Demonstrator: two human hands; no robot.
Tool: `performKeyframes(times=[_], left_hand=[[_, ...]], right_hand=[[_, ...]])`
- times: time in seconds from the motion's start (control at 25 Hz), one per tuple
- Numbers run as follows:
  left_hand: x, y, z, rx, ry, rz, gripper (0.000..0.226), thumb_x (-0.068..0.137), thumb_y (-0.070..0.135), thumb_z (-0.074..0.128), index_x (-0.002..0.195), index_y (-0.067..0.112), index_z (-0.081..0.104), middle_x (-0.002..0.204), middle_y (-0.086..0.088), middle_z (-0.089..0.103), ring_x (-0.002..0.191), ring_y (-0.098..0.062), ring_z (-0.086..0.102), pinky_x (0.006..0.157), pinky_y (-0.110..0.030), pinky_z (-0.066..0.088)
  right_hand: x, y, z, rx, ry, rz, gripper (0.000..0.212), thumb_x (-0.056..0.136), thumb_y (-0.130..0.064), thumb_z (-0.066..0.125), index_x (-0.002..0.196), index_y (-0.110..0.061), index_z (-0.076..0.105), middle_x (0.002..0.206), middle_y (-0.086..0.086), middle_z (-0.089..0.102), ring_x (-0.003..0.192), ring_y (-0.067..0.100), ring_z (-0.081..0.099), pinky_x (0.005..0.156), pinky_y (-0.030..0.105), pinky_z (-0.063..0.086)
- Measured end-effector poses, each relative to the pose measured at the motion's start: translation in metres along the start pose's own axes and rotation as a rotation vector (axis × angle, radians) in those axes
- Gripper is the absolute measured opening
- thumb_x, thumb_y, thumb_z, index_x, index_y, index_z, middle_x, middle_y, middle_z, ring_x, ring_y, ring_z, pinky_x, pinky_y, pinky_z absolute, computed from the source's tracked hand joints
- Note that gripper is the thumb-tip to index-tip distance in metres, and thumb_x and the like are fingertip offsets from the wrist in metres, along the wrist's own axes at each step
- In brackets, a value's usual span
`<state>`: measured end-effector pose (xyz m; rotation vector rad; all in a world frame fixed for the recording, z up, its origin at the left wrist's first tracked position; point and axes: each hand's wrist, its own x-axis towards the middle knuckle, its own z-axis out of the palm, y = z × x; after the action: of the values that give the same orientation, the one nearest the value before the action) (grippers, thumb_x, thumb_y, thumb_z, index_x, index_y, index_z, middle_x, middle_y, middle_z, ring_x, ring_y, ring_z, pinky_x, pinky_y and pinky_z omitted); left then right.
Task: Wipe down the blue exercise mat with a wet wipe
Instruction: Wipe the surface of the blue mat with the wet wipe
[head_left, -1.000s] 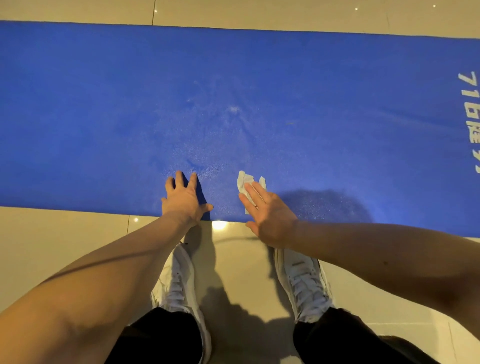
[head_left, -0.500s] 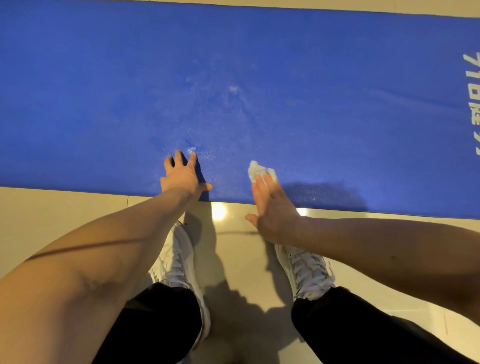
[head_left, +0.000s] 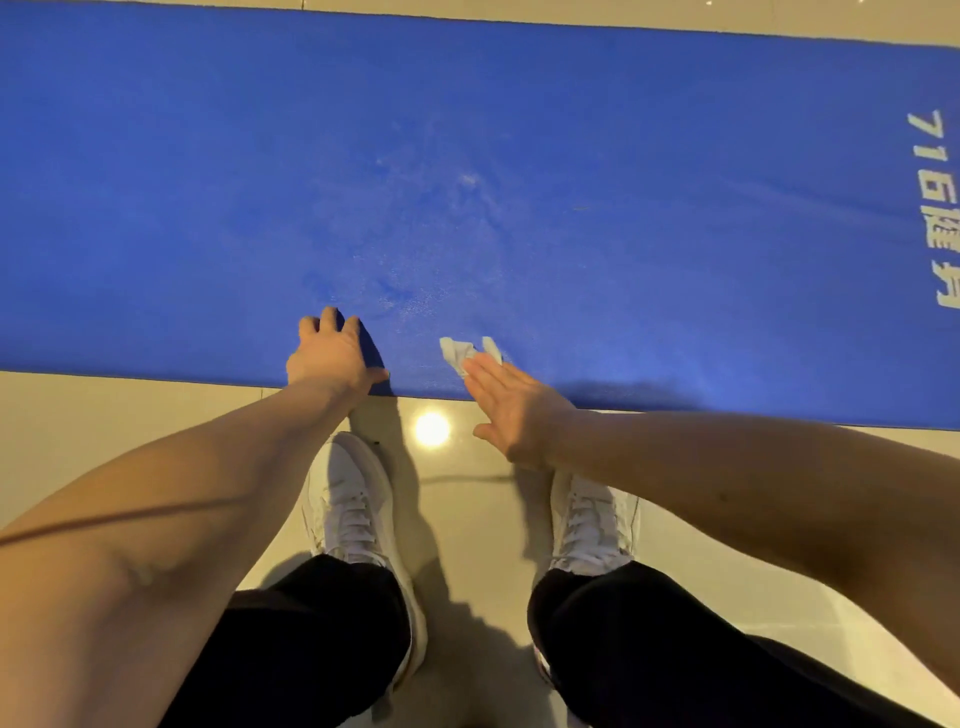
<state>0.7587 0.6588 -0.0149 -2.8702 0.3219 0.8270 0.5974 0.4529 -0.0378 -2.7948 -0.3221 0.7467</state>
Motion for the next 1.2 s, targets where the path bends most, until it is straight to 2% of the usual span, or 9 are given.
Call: performKeyframes(times=[0.08, 0.16, 0.2, 0.36, 0.52, 0.72, 0.88, 1.08, 1.2], left_hand=[[-0.002, -0.003, 0.004, -0.071, -0.022, -0.108, 0.085, 0.079, 0.059, 0.077, 0.143, 0.023, 0.036, 0.15, -0.005, 0.026, 0.139, -0.034, 0.022, 0.077, -0.047, 0.05], [-0.001, -0.005, 0.008, -0.127, -0.051, -0.11, 0.087, 0.078, 0.059, 0.078, 0.144, 0.025, 0.034, 0.149, -0.006, 0.027, 0.14, -0.035, 0.024, 0.082, -0.05, 0.05], [-0.002, -0.006, 0.008, -0.135, -0.059, -0.096, 0.086, 0.078, 0.059, 0.078, 0.144, 0.026, 0.033, 0.148, -0.006, 0.028, 0.14, -0.035, 0.024, 0.082, -0.05, 0.051], [-0.001, -0.013, 0.005, -0.11, -0.055, -0.059, 0.081, 0.082, 0.055, 0.076, 0.145, 0.028, 0.032, 0.145, -0.005, 0.031, 0.138, -0.036, 0.026, 0.076, -0.046, 0.051], [0.002, -0.017, 0.004, -0.059, -0.055, -0.05, 0.078, 0.085, 0.052, 0.074, 0.147, 0.03, 0.031, 0.146, -0.005, 0.031, 0.134, -0.035, 0.027, 0.067, -0.039, 0.047], [0.004, -0.017, 0.01, 0.009, -0.035, -0.065, 0.085, 0.086, 0.056, 0.071, 0.153, 0.033, 0.023, 0.152, -0.004, 0.025, 0.138, -0.035, 0.024, 0.069, -0.04, 0.045], [0.003, -0.017, 0.007, 0.008, -0.034, -0.067, 0.089, 0.086, 0.057, 0.07, 0.155, 0.033, 0.021, 0.151, -0.005, 0.025, 0.137, -0.035, 0.025, 0.07, -0.039, 0.045], [0.003, -0.016, 0.009, 0.016, -0.027, -0.062, 0.09, 0.087, 0.058, 0.069, 0.157, 0.031, 0.019, 0.152, -0.006, 0.024, 0.136, -0.034, 0.025, 0.069, -0.038, 0.046], [0.004, -0.017, 0.01, 0.032, -0.022, -0.059, 0.092, 0.086, 0.059, 0.069, 0.158, 0.032, 0.017, 0.152, -0.006, 0.023, 0.136, -0.035, 0.024, 0.075, -0.039, 0.052]], right_hand=[[-0.018, 0.027, 0.008, 0.039, 0.025, 0.045, 0.075, 0.104, -0.045, 0.039, 0.159, -0.008, 0.005, 0.167, 0.007, -0.004, 0.154, 0.021, -0.007, 0.125, 0.04, 0.009], [-0.027, 0.037, 0.019, 0.015, 0.05, 0.125, 0.077, 0.102, -0.05, 0.038, 0.159, -0.01, 0.004, 0.167, 0.005, -0.003, 0.154, 0.023, -0.002, 0.122, 0.043, 0.023], [-0.025, 0.032, 0.021, 0.043, 0.059, 0.169, 0.079, 0.101, -0.052, 0.037, 0.158, -0.01, 0.003, 0.167, 0.004, -0.003, 0.154, 0.024, -0.002, 0.121, 0.044, 0.024], [0.003, 0.004, 0.013, 0.127, 0.09, 0.25, 0.085, 0.099, -0.058, 0.032, 0.157, -0.002, 0.006, 0.166, 0.008, -0.012, 0.152, 0.03, -0.014, 0.125, 0.045, 0.007], [0.03, -0.019, 0.004, 0.03, 0.053, 0.111, 0.083, 0.102, -0.057, 0.027, 0.156, -0.001, -0.003, 0.163, 0.01, -0.021, 0.15, 0.032, -0.022, 0.124, 0.046, 0.0], [0.06, -0.047, 0.009, -0.035, 0.107, -0.092, 0.077, 0.103, -0.055, 0.027, 0.159, -0.008, 0.004, 0.166, 0.011, -0.009, 0.152, 0.027, -0.018, 0.124, 0.045, 0.0], [0.022, 0.001, 0.011, -0.019, 0.171, -0.232, 0.071, 0.099, -0.048, 0.031, 0.155, -0.004, 0.026, 0.165, 0.012, 0.016, 0.154, 0.027, 0.003, 0.123, 0.047, 0.016], [-0.029, 0.057, 0.018, -0.113, 0.149, -0.25, 0.071, 0.105, -0.048, 0.011, 0.152, 0.001, 0.031, 0.163, 0.018, 0.019, 0.153, 0.032, 0.005, 0.12, 0.051, 0.019], [-0.01, 0.036, 0.015, -0.066, 0.196, -0.26, 0.067, 0.103, -0.04, 0.031, 0.15, 0.007, 0.029, 0.161, 0.024, 0.019, 0.152, 0.038, 0.004, 0.122, 0.053, 0.015]])
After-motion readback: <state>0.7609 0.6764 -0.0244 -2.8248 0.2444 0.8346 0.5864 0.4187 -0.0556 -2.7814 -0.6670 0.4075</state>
